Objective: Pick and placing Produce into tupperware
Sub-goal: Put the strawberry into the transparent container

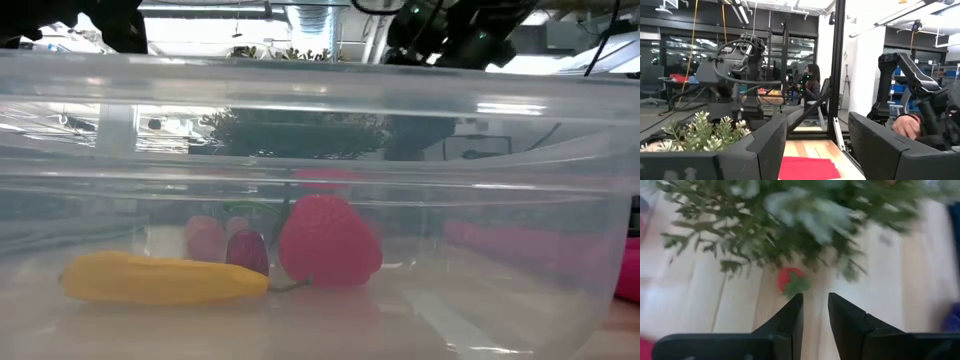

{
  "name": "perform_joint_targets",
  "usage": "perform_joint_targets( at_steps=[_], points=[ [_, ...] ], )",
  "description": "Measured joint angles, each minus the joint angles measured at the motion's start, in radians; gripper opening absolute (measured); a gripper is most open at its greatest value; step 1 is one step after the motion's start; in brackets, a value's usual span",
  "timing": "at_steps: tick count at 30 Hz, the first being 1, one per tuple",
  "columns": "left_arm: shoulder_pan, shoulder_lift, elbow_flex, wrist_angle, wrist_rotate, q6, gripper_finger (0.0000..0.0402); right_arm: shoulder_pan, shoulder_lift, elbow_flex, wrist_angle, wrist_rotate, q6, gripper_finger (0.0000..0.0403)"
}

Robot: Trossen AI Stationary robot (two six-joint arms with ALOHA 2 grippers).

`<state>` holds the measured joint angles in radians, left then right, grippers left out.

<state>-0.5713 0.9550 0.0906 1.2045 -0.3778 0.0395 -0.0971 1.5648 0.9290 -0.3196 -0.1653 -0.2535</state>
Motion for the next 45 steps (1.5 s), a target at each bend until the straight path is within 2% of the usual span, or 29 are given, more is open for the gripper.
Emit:
perform_joint_targets(
  at_steps=[11, 25, 33, 40, 45],
  points=[
    [0.0, 0.0, 0.0, -0.012, 0.005, -0.024, 0.0203, 0.0, 0.152, -0.003, -0.004, -0.003, -0.033, 0.0111],
    [0.0, 0.0, 0.0, -0.011, 0.005, -0.023, 0.0203, -0.01, 0.157, -0.001, 0.055, 0.004, -0.08, 0.0111],
    [0.0, 0.0, 0.0, -0.011, 0.005, -0.023, 0.0203, -0.011, 0.157, -0.001, 0.083, -0.103, -0.088, 0.0111],
    [0.0, 0.0, 0.0, -0.011, 0.006, -0.025, 0.0203, -0.031, 0.157, -0.002, 0.083, -0.256, -0.087, 0.0111],
    [0.0, 0.0, 0.0, -0.02, 0.007, -0.042, 0.0203, -0.052, 0.148, -0.089, 0.165, -0.277, -0.072, 0.0111]
  ],
)
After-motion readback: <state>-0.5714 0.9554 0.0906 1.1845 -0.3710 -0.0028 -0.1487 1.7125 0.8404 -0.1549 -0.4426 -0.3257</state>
